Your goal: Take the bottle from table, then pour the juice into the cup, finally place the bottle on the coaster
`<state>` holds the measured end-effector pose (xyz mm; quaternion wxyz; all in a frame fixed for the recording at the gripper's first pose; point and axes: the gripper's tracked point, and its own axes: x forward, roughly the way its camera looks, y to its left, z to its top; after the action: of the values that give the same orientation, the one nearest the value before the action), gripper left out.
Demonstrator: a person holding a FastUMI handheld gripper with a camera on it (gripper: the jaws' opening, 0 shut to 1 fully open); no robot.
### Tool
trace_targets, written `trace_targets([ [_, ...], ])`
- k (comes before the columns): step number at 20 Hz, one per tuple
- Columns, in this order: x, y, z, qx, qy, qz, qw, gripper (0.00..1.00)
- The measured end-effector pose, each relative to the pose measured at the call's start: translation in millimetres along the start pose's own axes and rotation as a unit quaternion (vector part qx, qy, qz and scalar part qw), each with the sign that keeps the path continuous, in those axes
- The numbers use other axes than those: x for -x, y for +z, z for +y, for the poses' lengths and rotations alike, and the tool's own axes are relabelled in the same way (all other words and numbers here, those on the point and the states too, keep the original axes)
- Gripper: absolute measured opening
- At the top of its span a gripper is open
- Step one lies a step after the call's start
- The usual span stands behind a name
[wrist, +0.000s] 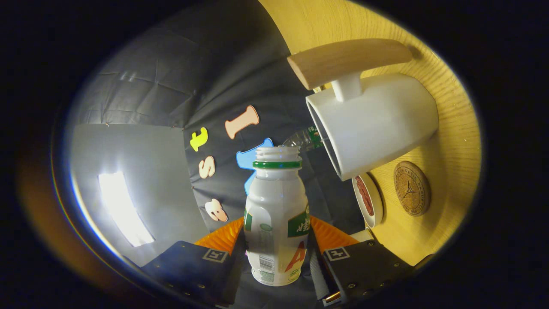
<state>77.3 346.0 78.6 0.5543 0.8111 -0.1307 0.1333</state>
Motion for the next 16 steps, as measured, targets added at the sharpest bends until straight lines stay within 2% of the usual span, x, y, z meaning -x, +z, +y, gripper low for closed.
trace_targets([
  [10, 0.4, 7.8, -2.4, 0.003, -0.002, -0.007, 1.000, 0.67],
  [16, 1.0, -0.6, -8.1, 0.042, -0.012, 0.009, 0.999, 0.67],
])
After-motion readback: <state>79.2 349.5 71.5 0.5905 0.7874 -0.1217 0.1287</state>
